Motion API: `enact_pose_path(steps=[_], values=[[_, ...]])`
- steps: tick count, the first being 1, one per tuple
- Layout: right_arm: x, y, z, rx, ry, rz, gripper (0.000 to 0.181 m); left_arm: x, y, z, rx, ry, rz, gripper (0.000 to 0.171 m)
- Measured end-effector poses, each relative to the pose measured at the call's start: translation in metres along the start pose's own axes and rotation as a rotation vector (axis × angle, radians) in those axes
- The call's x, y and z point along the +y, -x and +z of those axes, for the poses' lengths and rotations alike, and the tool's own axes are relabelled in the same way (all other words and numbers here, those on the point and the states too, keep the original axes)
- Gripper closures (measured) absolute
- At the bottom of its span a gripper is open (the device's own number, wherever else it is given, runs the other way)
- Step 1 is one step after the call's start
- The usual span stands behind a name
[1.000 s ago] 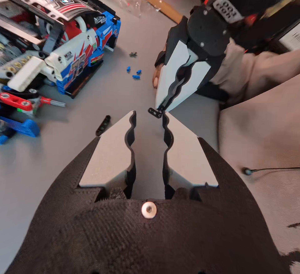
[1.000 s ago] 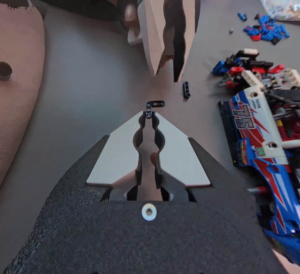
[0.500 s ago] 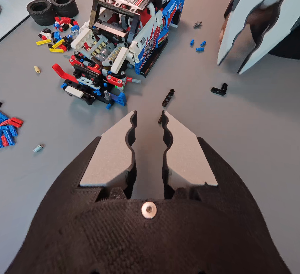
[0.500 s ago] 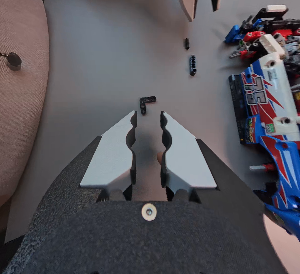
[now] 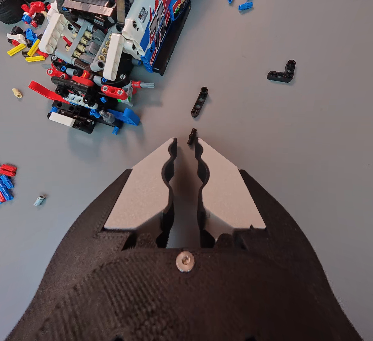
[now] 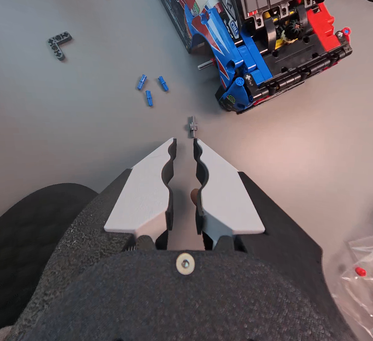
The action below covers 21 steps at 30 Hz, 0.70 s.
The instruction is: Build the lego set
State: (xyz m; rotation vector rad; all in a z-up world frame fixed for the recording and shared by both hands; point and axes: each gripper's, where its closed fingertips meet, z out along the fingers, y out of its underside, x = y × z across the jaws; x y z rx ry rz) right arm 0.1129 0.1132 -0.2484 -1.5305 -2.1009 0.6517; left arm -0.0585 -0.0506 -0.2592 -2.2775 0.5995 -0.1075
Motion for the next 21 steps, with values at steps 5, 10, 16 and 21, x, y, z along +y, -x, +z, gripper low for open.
enact_pose_path(steps=[5, 10, 16, 21], values=[[0.0, -0.006, 0.01, 0.022, 0.02, -0.007, 0.166, 0.002, 0.006, 0.001, -0.042, 0.015, 0.014, 0.171], [-0.003, -0.005, 0.017, 0.024, 0.028, -0.021, 0.167, 0.004, 0.012, -0.002, -0.073, 0.012, 0.005, 0.168], [-0.006, -0.005, 0.02, 0.027, 0.03, -0.041, 0.176, -0.011, 0.019, -0.011, -0.106, -0.088, -0.021, 0.147], [-0.042, 0.015, 0.013, -0.005, -0.141, -0.1, 0.176, -0.038, 0.0, -0.014, -0.021, -0.246, -0.047, 0.15]])
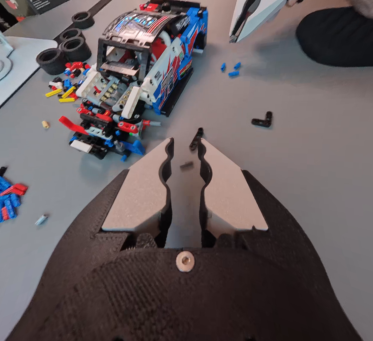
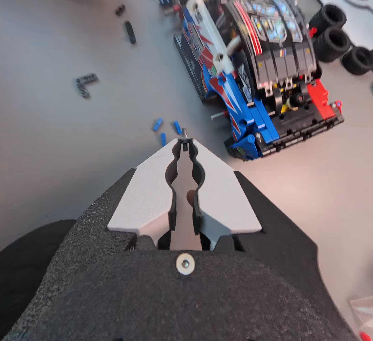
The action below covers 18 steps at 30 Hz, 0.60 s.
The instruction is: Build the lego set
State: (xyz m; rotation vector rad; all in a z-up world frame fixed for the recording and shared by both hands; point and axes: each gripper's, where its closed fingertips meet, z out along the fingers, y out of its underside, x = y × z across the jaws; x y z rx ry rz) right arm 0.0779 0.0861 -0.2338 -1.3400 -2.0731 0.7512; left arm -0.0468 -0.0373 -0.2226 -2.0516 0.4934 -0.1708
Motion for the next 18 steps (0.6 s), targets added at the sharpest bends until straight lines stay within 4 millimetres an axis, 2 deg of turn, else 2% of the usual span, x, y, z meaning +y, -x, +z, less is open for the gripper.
enact_pose_path(steps=[4, 7, 9, 13, 18], values=[[-0.058, 0.038, 0.005, -0.066, -0.231, -0.079, 0.176, -0.027, -0.042, 0.008, 0.202, -0.12, -0.121, 0.152], [-0.082, 0.069, 0.017, -0.102, -0.312, -0.188, 0.176, -0.042, -0.06, 0.012, 0.31, -0.186, -0.245, 0.151], [-0.092, 0.079, 0.022, -0.111, -0.356, -0.223, 0.176, -0.044, -0.062, 0.014, 0.33, -0.199, -0.294, 0.152], [-0.1, 0.09, 0.022, -0.161, -0.426, -0.207, 0.176, -0.044, -0.064, 0.013, 0.33, -0.208, -0.284, 0.161], [-0.103, 0.092, 0.02, -0.165, -0.45, -0.195, 0.176, -0.048, -0.068, 0.012, 0.336, -0.227, -0.259, 0.168]])
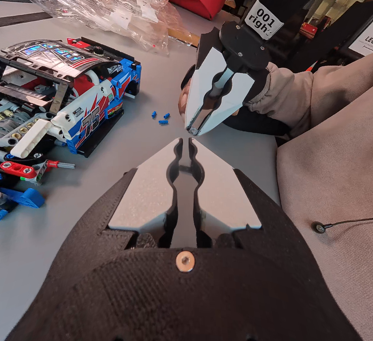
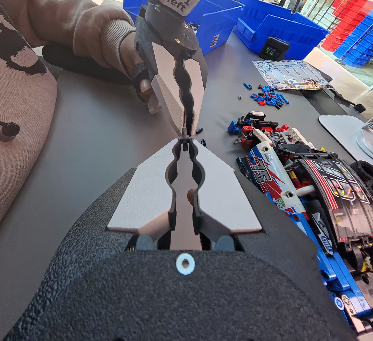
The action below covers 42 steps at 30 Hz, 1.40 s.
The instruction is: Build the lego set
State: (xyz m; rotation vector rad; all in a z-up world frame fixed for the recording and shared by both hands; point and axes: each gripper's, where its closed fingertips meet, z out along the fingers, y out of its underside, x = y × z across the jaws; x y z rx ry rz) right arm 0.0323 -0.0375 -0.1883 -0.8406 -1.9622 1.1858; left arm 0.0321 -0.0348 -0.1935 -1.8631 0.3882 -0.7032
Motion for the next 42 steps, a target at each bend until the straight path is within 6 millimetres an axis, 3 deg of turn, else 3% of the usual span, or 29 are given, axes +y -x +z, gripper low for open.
enact_pose_path(steps=[17, 29, 40, 42], values=[[0.007, 0.002, 0.005, 0.02, 0.024, -0.051, 0.176, 0.002, -0.006, 0.002, -0.007, 0.016, 0.093, 0.166], [0.021, 0.009, 0.011, 0.031, 0.11, -0.16, 0.175, 0.017, -0.004, 0.008, -0.088, 0.133, 0.261, 0.169], [0.026, 0.014, 0.013, 0.006, 0.145, -0.169, 0.176, 0.024, -0.005, 0.01, -0.072, 0.155, 0.239, 0.168], [0.026, 0.011, 0.012, 0.012, 0.144, -0.159, 0.176, 0.024, -0.004, 0.01, -0.075, 0.156, 0.235, 0.162]])
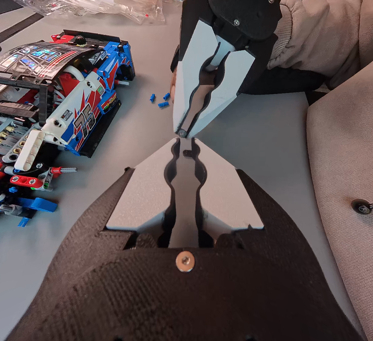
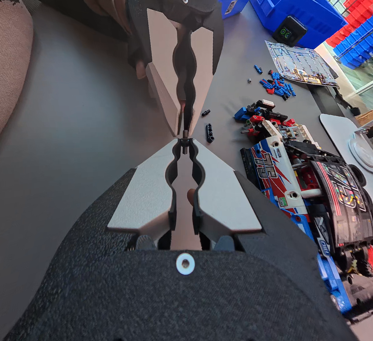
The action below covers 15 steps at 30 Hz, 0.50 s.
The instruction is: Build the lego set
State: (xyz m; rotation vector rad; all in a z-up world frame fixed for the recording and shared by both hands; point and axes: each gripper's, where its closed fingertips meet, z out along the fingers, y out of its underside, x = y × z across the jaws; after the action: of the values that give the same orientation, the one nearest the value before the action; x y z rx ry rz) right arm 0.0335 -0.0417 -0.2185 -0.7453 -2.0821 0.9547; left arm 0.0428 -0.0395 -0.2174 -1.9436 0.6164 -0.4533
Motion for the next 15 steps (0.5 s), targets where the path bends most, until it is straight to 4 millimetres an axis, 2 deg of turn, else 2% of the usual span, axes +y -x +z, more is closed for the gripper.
enact_pose_path(steps=[2, 6, 9, 12, 15], values=[[0.003, -0.011, -0.005, 0.038, 0.008, 0.005, 0.176, 0.005, -0.001, 0.001, 0.008, 0.025, -0.013, 0.153], [0.016, -0.044, -0.025, 0.171, 0.025, 0.051, 0.176, 0.026, -0.007, 0.008, 0.052, 0.163, -0.045, 0.131], [0.031, -0.062, -0.039, 0.251, 0.072, 0.075, 0.176, 0.032, -0.007, 0.011, 0.034, 0.217, -0.017, 0.126], [0.039, -0.064, -0.047, 0.25, 0.093, 0.106, 0.176, 0.033, -0.001, 0.013, -0.015, 0.251, 0.015, 0.126], [0.038, -0.061, -0.05, 0.224, 0.083, 0.131, 0.176, 0.032, -0.002, 0.013, -0.017, 0.272, 0.033, 0.128]])
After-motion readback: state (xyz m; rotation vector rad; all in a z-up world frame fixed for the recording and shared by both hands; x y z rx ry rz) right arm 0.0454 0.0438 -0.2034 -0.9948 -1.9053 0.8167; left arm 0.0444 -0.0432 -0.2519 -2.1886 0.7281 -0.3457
